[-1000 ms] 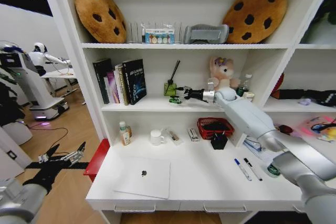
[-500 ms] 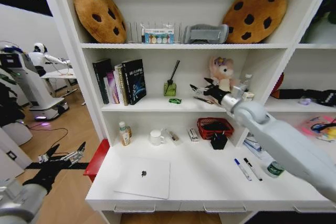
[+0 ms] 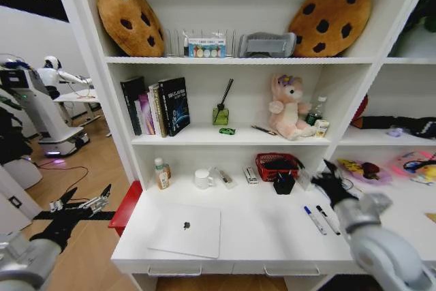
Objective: Organize the objects on the table.
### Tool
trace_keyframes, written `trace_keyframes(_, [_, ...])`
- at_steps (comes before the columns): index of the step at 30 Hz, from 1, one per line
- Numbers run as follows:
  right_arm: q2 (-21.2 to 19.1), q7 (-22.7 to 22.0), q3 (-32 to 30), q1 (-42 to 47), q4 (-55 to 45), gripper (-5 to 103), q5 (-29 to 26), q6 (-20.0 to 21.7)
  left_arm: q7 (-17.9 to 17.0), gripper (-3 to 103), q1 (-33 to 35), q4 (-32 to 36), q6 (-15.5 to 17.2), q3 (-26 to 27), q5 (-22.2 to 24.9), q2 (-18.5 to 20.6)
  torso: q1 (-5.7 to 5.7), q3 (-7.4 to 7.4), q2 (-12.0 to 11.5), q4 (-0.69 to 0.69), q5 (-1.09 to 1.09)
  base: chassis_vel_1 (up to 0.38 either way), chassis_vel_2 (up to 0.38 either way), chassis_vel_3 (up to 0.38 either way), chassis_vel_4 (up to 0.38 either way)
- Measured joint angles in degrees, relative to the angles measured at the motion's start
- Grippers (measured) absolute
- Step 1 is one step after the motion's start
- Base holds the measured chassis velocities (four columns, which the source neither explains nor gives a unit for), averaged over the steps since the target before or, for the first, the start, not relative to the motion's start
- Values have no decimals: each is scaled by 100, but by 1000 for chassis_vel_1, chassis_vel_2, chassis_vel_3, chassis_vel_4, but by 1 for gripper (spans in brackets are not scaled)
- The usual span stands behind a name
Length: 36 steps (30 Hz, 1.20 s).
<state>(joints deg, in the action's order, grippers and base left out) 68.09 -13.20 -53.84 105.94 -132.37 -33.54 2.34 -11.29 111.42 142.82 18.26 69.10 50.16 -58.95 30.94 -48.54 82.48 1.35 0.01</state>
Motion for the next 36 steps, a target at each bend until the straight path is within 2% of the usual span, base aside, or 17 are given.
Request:
trace_keyframes(1, [0, 0, 0, 0, 0, 100, 0, 0, 0, 100, 0, 0, 0, 0, 0, 0, 0, 0, 0, 0, 0, 0, 0, 0, 0])
trace_keyframes(2, [376, 117, 0, 177, -13, 100, 180, -195, 0, 100, 0, 1, 0, 0, 0, -1, 0, 0, 1, 2, -2, 0, 0, 0, 0])
trace_keyframes(3, [774, 394, -1, 314, 75, 100, 481, -607, 0, 100, 0, 0, 0, 0, 0, -1, 0, 0, 1, -1, -7, 0, 0, 0, 0])
trace_keyframes(4, [986, 533, 8, 354, 231, 100, 777, -923, 0, 100, 0, 0, 0, 0, 0, -1, 0, 0, 0, -2, -7, 0, 0, 0, 0])
trace_keyframes(5, [986, 533, 8, 354, 231, 100, 777, -923, 0, 100, 0, 0, 0, 0, 0, -1, 0, 0, 0, -2, -7, 0, 0, 0, 0])
trace_keyframes(7, [1331, 736, 40, 430, 543, 100, 1212, -1419, 0, 100, 0, 0, 0, 0, 0, -1, 1, -1, -1, -4, -1, 0, 0, 0, 0])
trace_keyframes(9, [1402, 709, 66, 466, 586, 100, 1207, -1472, 0, 100, 0, 0, 0, 0, 0, -1, 1, -2, -1, -3, -3, 0, 0, 0, 0])
trace_keyframes(18, [1421, 698, 146, 473, 539, 100, 928, -1412, 0, 100, 0, 0, 0, 0, 0, -1, 2, -2, -1, -4, -2, 0, 0, 0, 0])
trace_keyframes(20, [1378, 1219, 211, 459, 534, 100, 721, -1452, 0, 100, 0, 0, 0, 0, 0, -1, 2, -2, -1, -2, -2, 0, 0, 0, 0])
trace_keyframes(22, [1364, 1376, 301, 414, 604, 100, 720, -1510, 1, 100, 0, 0, 0, 0, 0, -1, 2, -2, -1, -2, -2, 0, 0, 0, 0])
trace_keyframes(36, [1265, 1395, 661, 139, 908, 100, 915, -1570, 1, 100, 0, 0, 0, 0, 0, -1, 2, -2, -2, -2, 0, -96, -91, 92, 91])
